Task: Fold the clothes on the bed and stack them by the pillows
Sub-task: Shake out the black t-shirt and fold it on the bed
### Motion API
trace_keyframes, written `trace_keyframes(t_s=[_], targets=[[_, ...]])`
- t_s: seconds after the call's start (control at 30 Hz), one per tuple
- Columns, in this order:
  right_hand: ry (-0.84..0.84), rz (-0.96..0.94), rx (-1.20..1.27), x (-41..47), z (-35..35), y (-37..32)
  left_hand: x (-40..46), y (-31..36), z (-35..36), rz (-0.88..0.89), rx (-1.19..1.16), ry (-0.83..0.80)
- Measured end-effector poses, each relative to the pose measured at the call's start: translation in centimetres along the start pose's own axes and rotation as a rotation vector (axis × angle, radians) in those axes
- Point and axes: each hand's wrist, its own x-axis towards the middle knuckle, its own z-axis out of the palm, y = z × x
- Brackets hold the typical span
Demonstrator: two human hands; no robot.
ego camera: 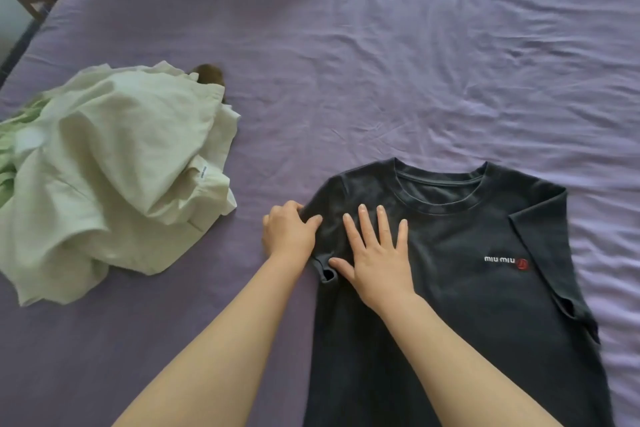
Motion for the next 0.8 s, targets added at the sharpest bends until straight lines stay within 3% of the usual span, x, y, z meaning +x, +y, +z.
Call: trace_keyframes(t_s=[0.1,0.17,0.27,0.33,0.4,0.47,0.53,0.63,0.8], targets=[[-0.003,0.010,0.079,-0.2,-0.7,-0.2,-0.4,0.3,-1.1,-0.002,-0.172,-0.063],[0.044,0.035,0.286,-0.6,-1.6,0.1,-0.8,1.2,-1.7,0.000,-0.447,-0.165],[0.183,0.143,0.700,-2.1,-3.1,0.8,-1.8,3.1,-1.8,-0.020,-0.811,-0.468],[0.236,0.203,0.823,-3.4,-3.7,1.4,-2.5,3.8,-1.2,0.065,-0.842,-0.614],[0.233,0.214,0.810,-4.4,-3.7,1.9,-2.6,3.8,-0.2,0.256,-0.637,-0.567],[0.213,0.191,0.696,-4.9,-3.2,2.3,-2.3,3.2,1.4,0.555,-0.161,-0.347],[0.178,0.162,0.491,-5.4,-2.3,2.6,-2.4,2.4,3.2,0.743,0.219,-0.215],[0.118,0.149,0.201,-6.1,-0.5,3.1,-2.9,0.9,5.9,0.742,0.509,-0.188],[0.068,0.102,0.017,-6.3,1.5,4.7,-2.5,0.0,7.7,0.758,0.577,-0.078]])
